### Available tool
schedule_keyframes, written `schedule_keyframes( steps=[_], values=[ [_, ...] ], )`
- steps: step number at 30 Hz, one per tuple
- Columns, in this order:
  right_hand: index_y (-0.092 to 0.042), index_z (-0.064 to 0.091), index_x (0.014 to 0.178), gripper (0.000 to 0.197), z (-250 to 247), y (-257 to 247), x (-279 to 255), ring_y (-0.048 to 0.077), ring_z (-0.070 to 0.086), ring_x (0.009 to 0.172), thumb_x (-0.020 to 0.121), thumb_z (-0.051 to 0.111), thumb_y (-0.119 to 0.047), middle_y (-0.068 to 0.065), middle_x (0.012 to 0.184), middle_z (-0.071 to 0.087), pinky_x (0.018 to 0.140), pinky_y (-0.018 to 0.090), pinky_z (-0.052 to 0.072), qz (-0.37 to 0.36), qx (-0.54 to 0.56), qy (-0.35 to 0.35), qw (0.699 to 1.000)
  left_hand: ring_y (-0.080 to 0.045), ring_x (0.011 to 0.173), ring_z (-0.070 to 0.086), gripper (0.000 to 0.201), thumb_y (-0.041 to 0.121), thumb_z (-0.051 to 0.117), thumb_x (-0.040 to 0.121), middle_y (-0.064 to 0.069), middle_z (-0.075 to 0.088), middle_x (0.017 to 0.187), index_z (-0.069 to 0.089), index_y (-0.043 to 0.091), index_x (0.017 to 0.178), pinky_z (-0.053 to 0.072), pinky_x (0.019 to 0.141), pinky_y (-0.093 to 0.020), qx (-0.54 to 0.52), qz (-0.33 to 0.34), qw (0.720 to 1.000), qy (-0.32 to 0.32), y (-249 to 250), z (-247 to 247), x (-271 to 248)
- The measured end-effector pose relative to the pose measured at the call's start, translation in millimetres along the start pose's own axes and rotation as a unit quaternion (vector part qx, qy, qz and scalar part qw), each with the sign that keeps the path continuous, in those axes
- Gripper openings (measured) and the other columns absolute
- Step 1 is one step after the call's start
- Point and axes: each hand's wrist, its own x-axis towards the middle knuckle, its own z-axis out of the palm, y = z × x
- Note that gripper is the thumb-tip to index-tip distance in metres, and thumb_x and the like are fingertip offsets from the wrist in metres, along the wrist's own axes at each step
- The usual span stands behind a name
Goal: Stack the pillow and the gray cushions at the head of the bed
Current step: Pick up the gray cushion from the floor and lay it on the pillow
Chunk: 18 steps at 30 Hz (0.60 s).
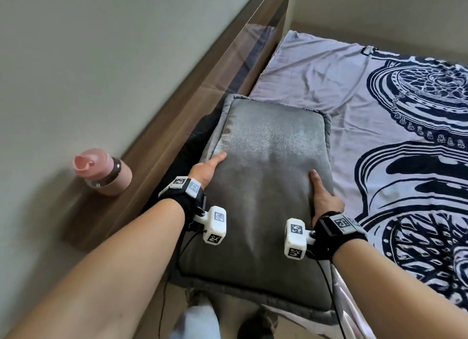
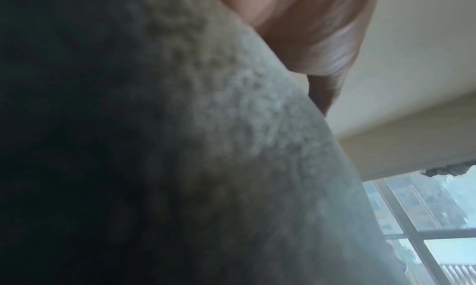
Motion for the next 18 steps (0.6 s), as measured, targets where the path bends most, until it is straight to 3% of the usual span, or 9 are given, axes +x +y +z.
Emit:
schedule_keyframes(
  steps=[3, 6, 8, 11, 14, 16, 18],
  values=[
    [-0.012, 0.071, 0.112, 0.085, 34, -12, 29, 0.029, 0.068, 0.094, 0.052, 0.079, -0.073, 0.005, 0.097, 0.07, 0.096, 0.037, 0.054, 0.004, 0.012, 0.011, 1.0, -0.028, 0.099, 0.072, 0.094, 0.061, 0.073, 0.038, -0.011, 0.076, 0.106, 0.074, 0.004, 0.112, 0.056, 0.097, -0.037, 0.035, 0.011, 0.999, -0.008, 35, 8, 26],
    [-0.014, 0.07, 0.111, 0.083, 71, -22, 63, 0.028, 0.066, 0.095, 0.053, 0.08, -0.071, 0.003, 0.097, 0.067, 0.096, 0.036, 0.053, 0.015, 0.021, 0.015, 1.0, -0.027, 0.09, 0.067, 0.072, 0.054, 0.069, 0.06, -0.012, 0.073, 0.104, 0.074, 0.002, 0.109, 0.052, 0.082, -0.034, 0.082, 0.012, 0.996, -0.019, 59, 15, 66],
    [-0.016, 0.07, 0.106, 0.086, 94, -24, 82, 0.03, 0.068, 0.096, 0.044, 0.079, -0.076, 0.004, 0.101, 0.07, 0.095, 0.04, 0.055, 0.017, 0.027, 0.024, 0.999, -0.027, 0.091, 0.067, 0.064, 0.052, 0.068, 0.059, -0.014, 0.074, 0.107, 0.077, 0.006, 0.102, 0.054, 0.088, -0.038, 0.092, 0.008, 0.996, -0.018, 73, 15, 90],
    [-0.012, 0.069, 0.114, 0.103, 135, -26, 108, 0.03, 0.069, 0.097, 0.036, 0.079, -0.078, 0.007, 0.108, 0.072, 0.093, 0.041, 0.056, 0.02, 0.041, 0.023, 0.999, -0.027, 0.1, 0.068, 0.059, 0.054, 0.069, 0.054, -0.014, 0.074, 0.111, 0.078, 0.011, 0.093, 0.052, 0.1, -0.039, 0.096, 0.033, 0.995, -0.002, 99, 9, 125],
    [-0.01, 0.07, 0.113, 0.099, 163, -26, 128, 0.029, 0.072, 0.093, 0.039, 0.084, -0.073, 0.006, 0.103, 0.074, 0.091, 0.041, 0.057, 0.042, 0.034, -0.006, 0.999, -0.024, 0.096, 0.058, 0.04, 0.039, 0.061, 0.089, -0.012, 0.065, 0.101, 0.074, 0.004, 0.104, 0.042, 0.087, -0.029, 0.125, 0.08, 0.988, 0.032, 107, 1, 151],
    [-0.01, 0.071, 0.107, 0.08, 172, -16, 146, 0.031, 0.073, 0.091, 0.045, 0.089, -0.057, 0.01, 0.1, 0.076, 0.091, 0.049, 0.057, 0.061, 0.012, -0.062, 0.996, -0.028, 0.104, 0.059, 0.039, 0.029, 0.052, 0.098, -0.021, 0.066, 0.108, 0.07, -0.004, 0.104, 0.041, 0.091, -0.031, 0.147, 0.086, 0.985, 0.036, 95, -4, 165],
    [-0.015, 0.072, 0.098, 0.071, 176, 9, 175, 0.033, 0.074, 0.09, 0.036, 0.091, -0.046, 0.011, 0.097, 0.077, 0.088, 0.058, 0.057, 0.048, -0.032, -0.109, 0.992, -0.029, 0.115, 0.06, 0.039, 0.027, 0.049, 0.101, -0.02, 0.067, 0.12, 0.069, -0.003, 0.113, 0.041, 0.097, -0.032, 0.163, 0.074, 0.983, 0.023, 76, -6, 176]
  ],
)
